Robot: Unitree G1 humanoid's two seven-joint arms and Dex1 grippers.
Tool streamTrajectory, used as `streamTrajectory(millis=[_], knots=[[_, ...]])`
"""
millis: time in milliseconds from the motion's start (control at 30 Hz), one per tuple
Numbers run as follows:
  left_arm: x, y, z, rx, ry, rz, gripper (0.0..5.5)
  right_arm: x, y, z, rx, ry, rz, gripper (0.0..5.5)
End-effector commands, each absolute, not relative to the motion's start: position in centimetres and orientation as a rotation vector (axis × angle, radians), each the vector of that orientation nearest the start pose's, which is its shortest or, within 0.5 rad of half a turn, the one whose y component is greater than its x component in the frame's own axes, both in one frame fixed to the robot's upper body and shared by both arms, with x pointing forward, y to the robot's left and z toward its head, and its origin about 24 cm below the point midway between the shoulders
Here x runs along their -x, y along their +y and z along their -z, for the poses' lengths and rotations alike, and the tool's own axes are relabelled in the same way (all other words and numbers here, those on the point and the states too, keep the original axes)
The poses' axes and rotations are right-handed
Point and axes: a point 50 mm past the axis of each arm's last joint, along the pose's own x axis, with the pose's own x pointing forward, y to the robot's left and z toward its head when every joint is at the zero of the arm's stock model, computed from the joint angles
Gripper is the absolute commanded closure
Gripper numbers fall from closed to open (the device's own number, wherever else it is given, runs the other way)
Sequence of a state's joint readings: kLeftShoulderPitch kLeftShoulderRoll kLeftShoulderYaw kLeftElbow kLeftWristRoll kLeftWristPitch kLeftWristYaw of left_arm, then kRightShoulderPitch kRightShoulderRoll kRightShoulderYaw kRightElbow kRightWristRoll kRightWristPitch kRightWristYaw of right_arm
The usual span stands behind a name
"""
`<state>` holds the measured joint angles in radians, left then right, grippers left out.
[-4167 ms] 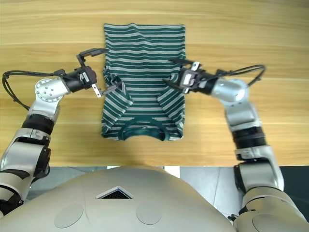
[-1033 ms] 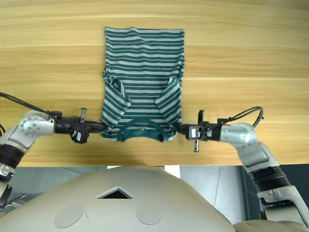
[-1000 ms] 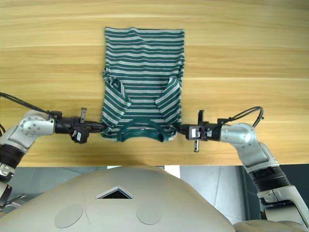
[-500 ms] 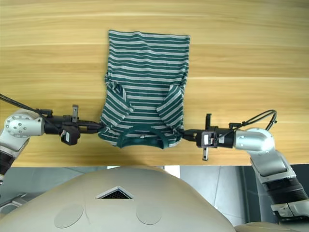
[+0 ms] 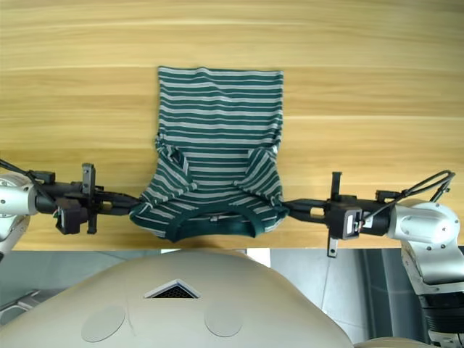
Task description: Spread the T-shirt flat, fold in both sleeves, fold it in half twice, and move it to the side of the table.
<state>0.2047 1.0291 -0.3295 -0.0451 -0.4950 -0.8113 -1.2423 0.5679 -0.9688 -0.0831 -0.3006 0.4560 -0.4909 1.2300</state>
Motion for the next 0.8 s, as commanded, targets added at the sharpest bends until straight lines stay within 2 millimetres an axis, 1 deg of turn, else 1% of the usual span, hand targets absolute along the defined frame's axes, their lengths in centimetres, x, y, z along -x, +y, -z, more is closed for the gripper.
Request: streamTrajectory(millis=[33, 100, 167, 233, 333, 400, 533, 633, 733, 800], knots=[[-18.0, 21.8, -6.7, -0.625, -0.085, 1.470, 5.48, -13.6, -24.2, -8.6, 0.578, 0.158, -1.358, 5.50], [-19.5, 21.6, -5.9, -0.655, -0.064, 1.393, 5.48, -14.8, -24.0, -8.0, 0.605, 0.162, -1.318, 5.50], [-20.9, 21.4, -5.8, -0.659, -0.076, 1.313, 5.48, -16.2, -23.6, -8.1, 0.615, 0.135, -1.272, 5.50], [-22.1, 21.1, -6.2, -0.646, -0.111, 1.244, 5.48, -17.7, -23.3, -8.5, 0.625, 0.094, -1.228, 5.50], [-24.2, 20.9, -7.4, -0.612, -0.172, 1.152, 5.48, -21.1, -23.0, -9.2, 0.642, 0.036, -1.123, 5.50], [-25.4, 20.8, -7.5, -0.606, -0.181, 1.107, 5.48, -22.9, -22.6, -9.1, 0.651, 0.031, -1.082, 5.50], [-27.4, 20.6, -6.8, -0.596, -0.146, 1.038, 5.48, -26.5, -21.8, -8.7, 0.696, 0.050, -0.989, 5.50], [-29.0, 20.3, -6.1, -0.639, -0.109, 0.993, 5.48, -28.9, -21.2, -8.0, 0.732, 0.094, -0.924, 5.50], [-31.1, 19.6, -4.4, -0.832, -0.011, 0.925, 5.48, -31.2, -21.1, -6.8, 0.778, 0.162, -0.848, 5.50], [-32.2, 18.7, -3.6, -0.863, 0.030, 0.889, 5.48, -32.6, -21.0, -6.2, 0.781, 0.195, -0.798, 5.50]])
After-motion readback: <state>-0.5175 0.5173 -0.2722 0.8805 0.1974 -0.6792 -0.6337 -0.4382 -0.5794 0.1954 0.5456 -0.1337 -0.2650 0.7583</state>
